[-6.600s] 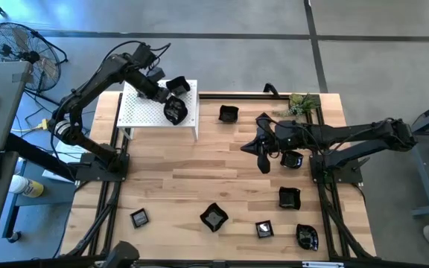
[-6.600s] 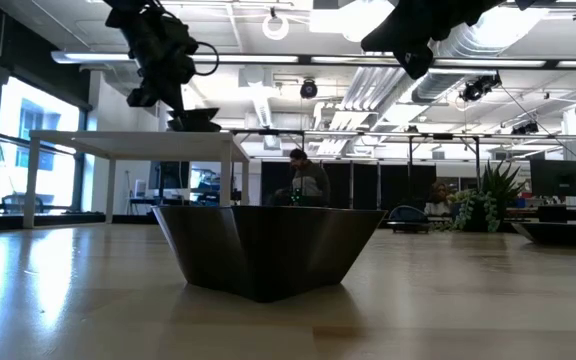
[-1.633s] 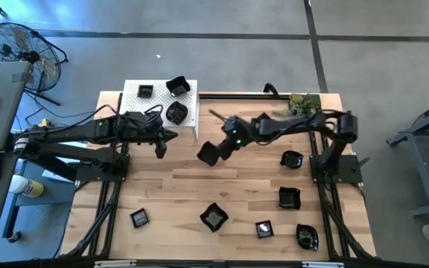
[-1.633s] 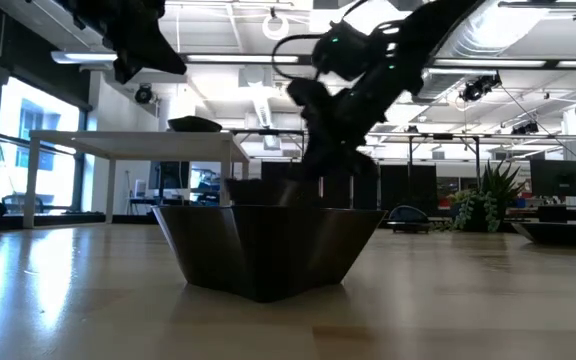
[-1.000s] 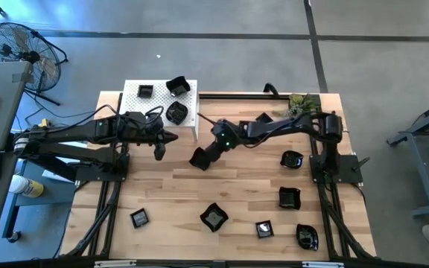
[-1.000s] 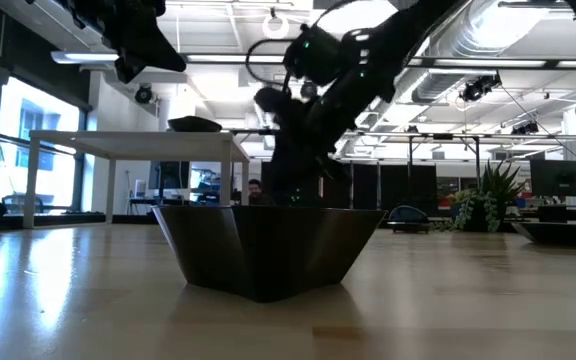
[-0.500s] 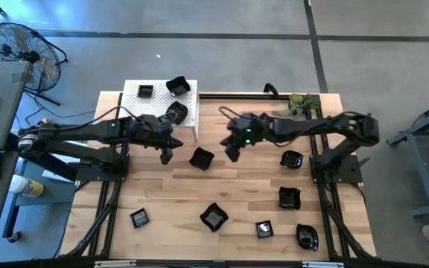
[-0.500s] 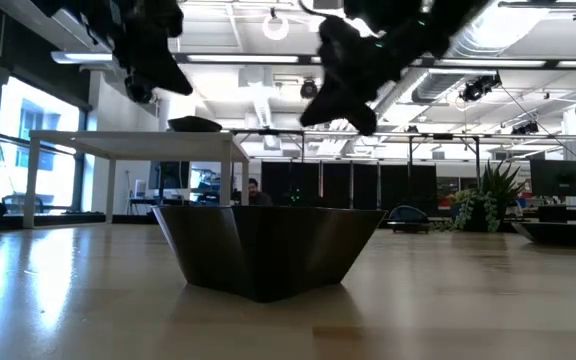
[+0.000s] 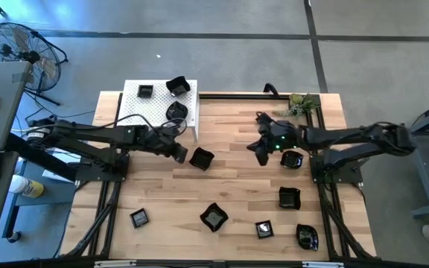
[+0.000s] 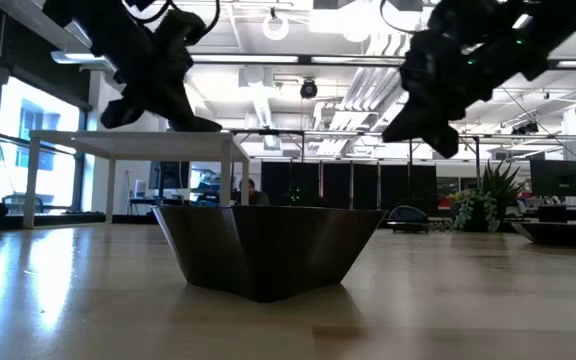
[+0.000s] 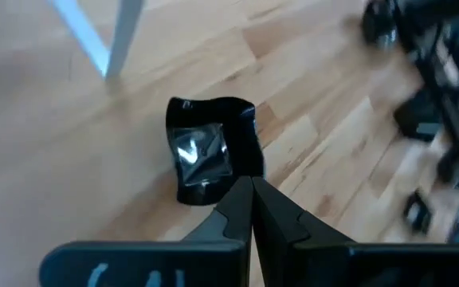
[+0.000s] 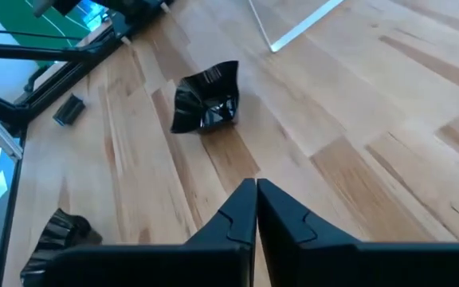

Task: Pick & Place Mini shaped plates
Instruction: Stack the black distorted square plate on top of the other black distorted square plate on the shelf

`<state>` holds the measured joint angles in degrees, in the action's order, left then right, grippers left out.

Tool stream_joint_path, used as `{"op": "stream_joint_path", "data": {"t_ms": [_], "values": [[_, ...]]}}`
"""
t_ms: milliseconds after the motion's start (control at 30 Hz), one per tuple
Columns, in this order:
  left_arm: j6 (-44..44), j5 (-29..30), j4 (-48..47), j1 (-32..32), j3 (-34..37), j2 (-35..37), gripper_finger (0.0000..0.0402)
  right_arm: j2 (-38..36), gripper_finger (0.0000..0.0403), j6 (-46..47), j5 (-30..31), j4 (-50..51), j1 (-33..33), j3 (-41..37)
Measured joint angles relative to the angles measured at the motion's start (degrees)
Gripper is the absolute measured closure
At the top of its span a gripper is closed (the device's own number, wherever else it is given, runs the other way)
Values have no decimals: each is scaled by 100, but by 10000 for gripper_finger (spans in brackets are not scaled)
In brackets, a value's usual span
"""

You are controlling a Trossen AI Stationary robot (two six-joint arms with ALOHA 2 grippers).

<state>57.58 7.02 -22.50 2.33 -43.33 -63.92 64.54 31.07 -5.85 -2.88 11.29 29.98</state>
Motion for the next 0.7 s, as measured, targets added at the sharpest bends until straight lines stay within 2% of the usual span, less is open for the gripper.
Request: {"op": "stream_joint_path", "data": {"t_ms": [300, 467, 700], "values": [[2373, 715, -80, -394, -2, -181, 396, -570, 395, -122, 239, -224, 0, -506], [2881, 365, -22, -387, -11, -457, 396, -575, 400, -381, 245, -224, 0, -514], [3012, 477, 72, -385, 0, -921, 396, -575, 395, -590, 245, -229, 0, -514]]}}
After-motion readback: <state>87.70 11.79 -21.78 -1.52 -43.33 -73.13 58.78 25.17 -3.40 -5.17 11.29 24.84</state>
